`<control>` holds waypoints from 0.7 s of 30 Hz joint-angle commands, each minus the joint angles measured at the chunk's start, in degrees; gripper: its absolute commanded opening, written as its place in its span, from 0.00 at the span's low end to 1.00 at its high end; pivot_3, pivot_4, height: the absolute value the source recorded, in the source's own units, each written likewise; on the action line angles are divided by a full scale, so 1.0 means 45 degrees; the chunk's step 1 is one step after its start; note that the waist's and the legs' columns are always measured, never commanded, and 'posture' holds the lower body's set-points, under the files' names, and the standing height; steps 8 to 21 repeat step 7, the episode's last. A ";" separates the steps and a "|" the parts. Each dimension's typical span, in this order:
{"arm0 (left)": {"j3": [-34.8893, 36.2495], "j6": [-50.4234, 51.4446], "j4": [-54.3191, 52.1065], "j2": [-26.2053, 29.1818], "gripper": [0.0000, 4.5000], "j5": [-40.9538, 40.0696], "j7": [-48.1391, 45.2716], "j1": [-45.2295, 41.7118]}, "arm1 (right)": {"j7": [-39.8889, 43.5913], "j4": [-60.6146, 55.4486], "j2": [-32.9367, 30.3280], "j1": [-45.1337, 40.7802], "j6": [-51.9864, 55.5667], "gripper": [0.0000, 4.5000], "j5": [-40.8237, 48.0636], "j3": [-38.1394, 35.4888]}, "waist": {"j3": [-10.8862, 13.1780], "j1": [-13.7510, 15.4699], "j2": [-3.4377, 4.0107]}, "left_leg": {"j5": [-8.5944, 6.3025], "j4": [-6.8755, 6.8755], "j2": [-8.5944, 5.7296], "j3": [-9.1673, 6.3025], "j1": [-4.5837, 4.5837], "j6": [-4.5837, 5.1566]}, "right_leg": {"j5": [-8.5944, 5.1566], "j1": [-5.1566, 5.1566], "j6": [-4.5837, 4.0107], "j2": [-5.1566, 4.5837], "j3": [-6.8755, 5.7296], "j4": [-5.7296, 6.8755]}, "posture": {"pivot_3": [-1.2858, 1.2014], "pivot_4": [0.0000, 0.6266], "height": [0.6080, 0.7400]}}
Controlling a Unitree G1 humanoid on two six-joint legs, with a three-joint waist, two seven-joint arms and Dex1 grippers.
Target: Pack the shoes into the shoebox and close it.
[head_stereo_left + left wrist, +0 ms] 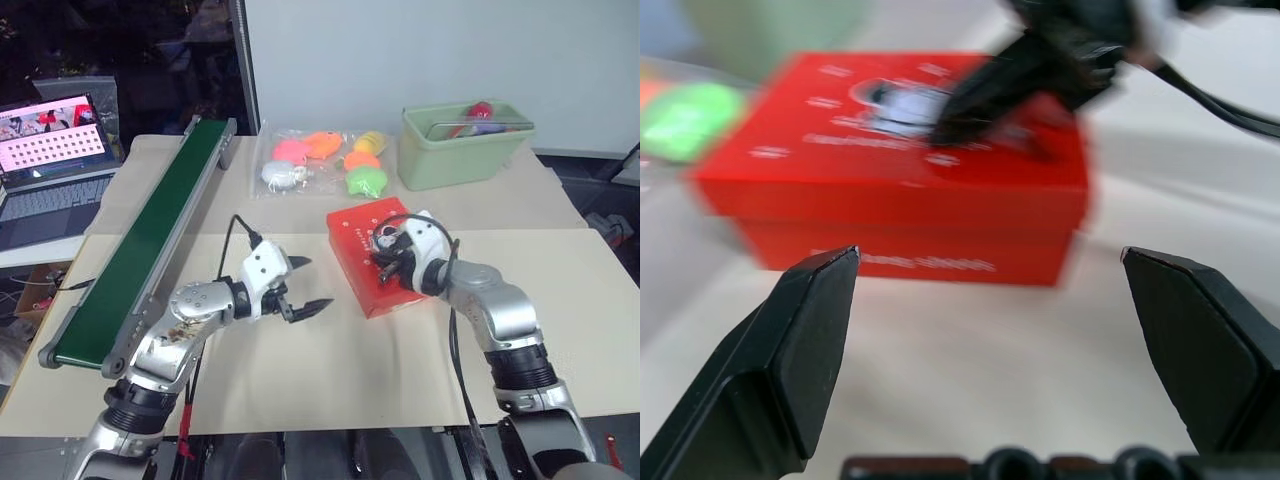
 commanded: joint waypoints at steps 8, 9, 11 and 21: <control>0.1988 0.1483 -0.0598 -0.1080 1.00 -0.0370 0.2984 0.0109 | -0.2260 -0.2159 -0.0117 0.0535 0.0566 0.01 0.3012 -0.5518 | 0.0000 0.0200 0.0000 | -0.0001 -0.0001 -0.0002 -0.0005 -0.0011 0.0001 | 0.0001 0.0002 0.0001 -0.0007 -0.0007 -0.0014 | 0.52 0.24 0.92; 0.1988 0.1483 -0.0598 -0.1080 1.00 -0.0370 0.2984 0.0109 | -0.2260 -0.2159 -0.0117 0.0535 0.0566 0.01 0.3012 -0.5518 | 0.0000 0.0200 0.0000 | -0.0001 -0.0001 -0.0002 -0.0005 -0.0011 0.0001 | 0.0001 0.0002 0.0001 -0.0007 -0.0007 -0.0014 | 0.52 0.24 0.92; 0.1988 0.1483 -0.0598 -0.1080 1.00 -0.0370 0.2984 0.0109 | -0.2260 -0.2159 -0.0117 0.0535 0.0566 0.01 0.3012 -0.5518 | 0.0000 0.0200 0.0000 | -0.0001 -0.0001 -0.0002 -0.0005 -0.0011 0.0001 | 0.0001 0.0002 0.0001 -0.0007 -0.0007 -0.0014 | 0.52 0.24 0.92; 0.1988 0.1483 -0.0598 -0.1080 1.00 -0.0370 0.2984 0.0109 | -0.2260 -0.2159 -0.0117 0.0535 0.0566 0.01 0.3012 -0.5518 | 0.0000 0.0200 0.0000 | -0.0001 -0.0001 -0.0002 -0.0005 -0.0011 0.0001 | 0.0001 0.0002 0.0001 -0.0007 -0.0007 -0.0014 | 0.52 0.24 0.92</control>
